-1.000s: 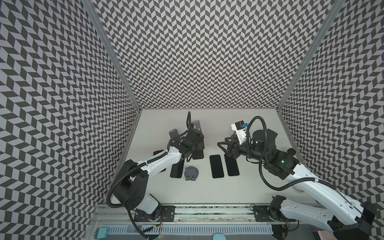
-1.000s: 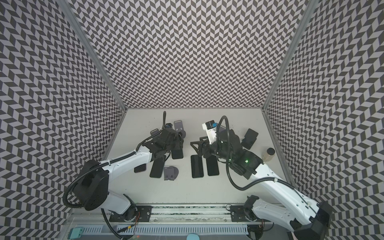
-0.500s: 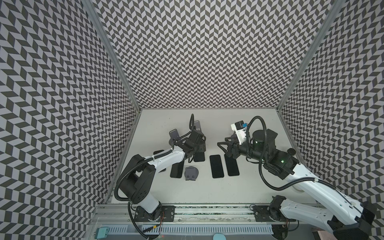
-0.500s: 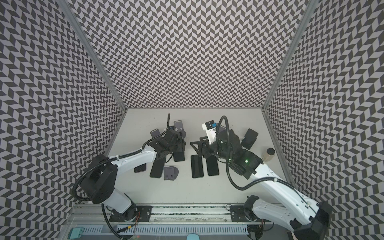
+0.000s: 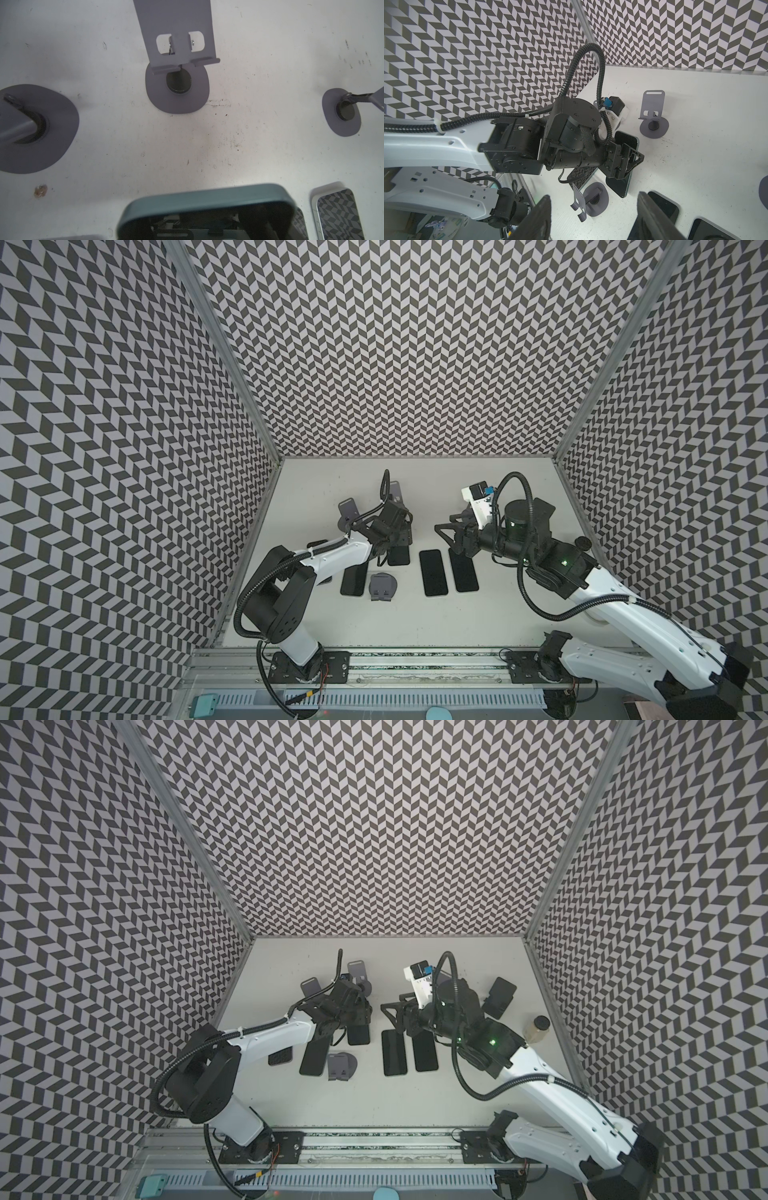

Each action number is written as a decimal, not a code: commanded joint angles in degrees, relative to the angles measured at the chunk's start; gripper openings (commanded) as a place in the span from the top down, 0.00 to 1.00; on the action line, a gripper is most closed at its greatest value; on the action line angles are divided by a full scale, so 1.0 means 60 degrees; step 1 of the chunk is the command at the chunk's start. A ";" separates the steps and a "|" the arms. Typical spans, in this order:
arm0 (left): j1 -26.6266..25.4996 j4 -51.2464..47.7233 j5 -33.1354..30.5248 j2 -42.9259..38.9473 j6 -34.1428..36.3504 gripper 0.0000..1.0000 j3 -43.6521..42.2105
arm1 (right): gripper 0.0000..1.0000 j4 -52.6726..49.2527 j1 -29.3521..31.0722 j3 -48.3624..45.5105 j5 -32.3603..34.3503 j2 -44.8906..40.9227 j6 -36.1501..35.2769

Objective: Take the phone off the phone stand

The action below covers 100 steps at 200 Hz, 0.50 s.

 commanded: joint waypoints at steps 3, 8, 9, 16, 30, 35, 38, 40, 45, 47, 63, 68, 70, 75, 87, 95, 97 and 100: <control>-0.0046 0.0279 0.0046 0.0047 -0.0050 0.37 0.0227 | 0.37 0.0313 0.0049 0.0052 -0.0030 0.0091 -0.0109; -0.0046 0.0275 0.0068 0.0057 -0.0042 0.37 0.0234 | 0.37 0.0301 0.0047 0.0065 -0.0044 0.0103 -0.0111; -0.0042 0.0272 0.0072 0.0067 -0.0042 0.37 0.0235 | 0.37 0.0299 0.0047 0.0070 -0.0045 0.0104 -0.0099; -0.0054 0.0238 0.0098 0.0101 -0.0037 0.37 0.0270 | 0.37 0.0283 0.0046 0.0085 -0.0073 0.0116 -0.0096; -0.0046 0.0188 0.0162 0.0157 -0.0038 0.37 0.0332 | 0.37 0.0240 0.0047 0.0110 -0.0112 0.0145 -0.0098; -0.0053 0.0161 0.0164 0.0175 -0.0028 0.37 0.0337 | 0.37 0.0226 0.0047 0.0112 -0.0118 0.0154 -0.0088; -0.0054 0.0153 0.0157 0.0177 -0.0040 0.37 0.0350 | 0.37 0.0217 0.0045 0.0110 -0.0119 0.0150 -0.0102; -0.0054 0.0145 0.0151 0.0190 -0.0042 0.37 0.0362 | 0.37 0.0211 0.0043 0.0127 -0.0119 0.0149 -0.0109; -0.0066 0.0125 0.0136 0.0191 -0.0042 0.37 0.0379 | 0.37 0.0210 0.0048 0.0135 -0.0119 0.0160 -0.0113; -0.0060 0.0123 0.0124 0.0193 -0.0042 0.37 0.0381 | 0.37 0.0210 0.0047 0.0133 -0.0119 0.0159 -0.0119; -0.0068 0.0130 0.0120 0.0201 -0.0031 0.37 0.0396 | 0.37 0.0195 0.0047 0.0171 -0.0104 0.0146 -0.0138; -0.0069 0.0134 0.0127 0.0224 -0.0024 0.37 0.0411 | 0.37 0.0195 0.0044 0.0176 -0.0090 0.0135 -0.0142; -0.0061 0.0114 0.0133 0.0231 -0.0016 0.37 0.0414 | 0.37 0.0206 0.0054 0.0169 -0.0079 0.0123 -0.0145; -0.0068 0.0105 0.0146 0.0244 -0.0013 0.37 0.0427 | 0.37 0.0209 0.0049 0.0165 -0.0064 0.0120 -0.0139; -0.0083 0.0053 0.0163 0.0300 -0.0013 0.37 0.0481 | 0.37 0.0210 0.0047 0.0162 -0.0050 0.0107 -0.0154; -0.0097 0.0031 0.0164 0.0322 -0.0013 0.37 0.0501 | 0.37 0.0210 0.0047 0.0158 -0.0050 0.0091 -0.0153; -0.0108 0.0030 0.0164 0.0336 -0.0013 0.37 0.0506 | 0.37 0.0210 0.0047 0.0150 -0.0047 0.0091 -0.0148; -0.0112 0.0021 0.0164 0.0338 -0.0024 0.37 0.0512 | 0.37 0.0210 0.0045 0.0140 -0.0046 0.0090 -0.0135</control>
